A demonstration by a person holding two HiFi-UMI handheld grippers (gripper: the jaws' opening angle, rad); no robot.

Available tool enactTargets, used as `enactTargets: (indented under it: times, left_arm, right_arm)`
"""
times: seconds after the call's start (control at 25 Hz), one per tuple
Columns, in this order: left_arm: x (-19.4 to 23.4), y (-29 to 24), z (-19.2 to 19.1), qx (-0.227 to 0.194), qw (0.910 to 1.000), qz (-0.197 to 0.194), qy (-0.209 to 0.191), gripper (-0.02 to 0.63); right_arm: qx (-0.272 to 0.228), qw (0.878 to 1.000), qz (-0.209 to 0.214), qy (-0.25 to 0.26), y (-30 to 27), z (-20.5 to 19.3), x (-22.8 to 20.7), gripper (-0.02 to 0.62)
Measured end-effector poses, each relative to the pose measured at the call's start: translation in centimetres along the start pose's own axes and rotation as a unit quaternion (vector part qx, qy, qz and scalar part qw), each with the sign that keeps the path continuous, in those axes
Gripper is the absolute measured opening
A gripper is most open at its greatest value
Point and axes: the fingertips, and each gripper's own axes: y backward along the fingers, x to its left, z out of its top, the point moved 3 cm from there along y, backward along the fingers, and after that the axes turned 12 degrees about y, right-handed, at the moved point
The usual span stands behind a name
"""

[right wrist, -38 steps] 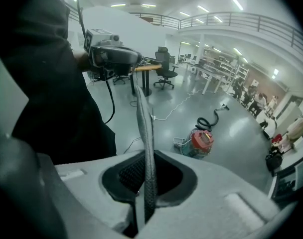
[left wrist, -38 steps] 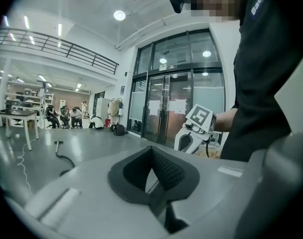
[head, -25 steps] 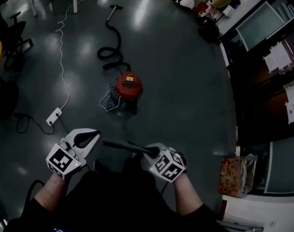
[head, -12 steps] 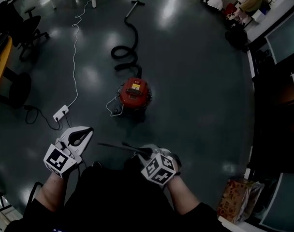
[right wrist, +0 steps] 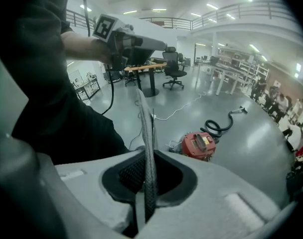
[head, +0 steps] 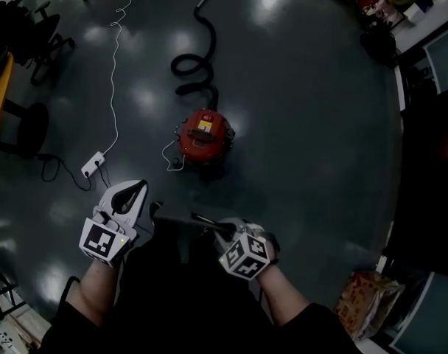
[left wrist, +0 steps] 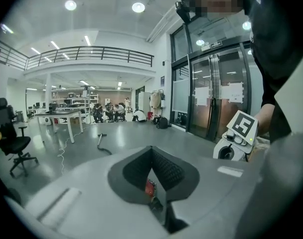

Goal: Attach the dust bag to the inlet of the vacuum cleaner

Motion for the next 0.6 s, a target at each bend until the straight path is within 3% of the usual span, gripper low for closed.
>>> enactTargets:
  times: [0.32,0.48,0.6]
  left_arm:
    - [6.9,-7.4,-5.0,0.016,0.9983,-0.004,0.057,0.002]
    - [9.3,-12.6,-6.9,0.03,0.9968,-0.06,0.043,0.003]
    - [9.7,-16.0,-8.7,0.047,0.9912,-0.124,0.007,0.04]
  right_arm:
    - [0.016,0.998,0.018,-0.051,-4.3,-0.2,-0.8,0.026]
    - [0.028,0.996,0.02,-0.08,-7.4,-0.6,-1.7,0.026]
    - [0.035,0.995,0.015,-0.095,-9.7,-1.1,-2.5,0.026]
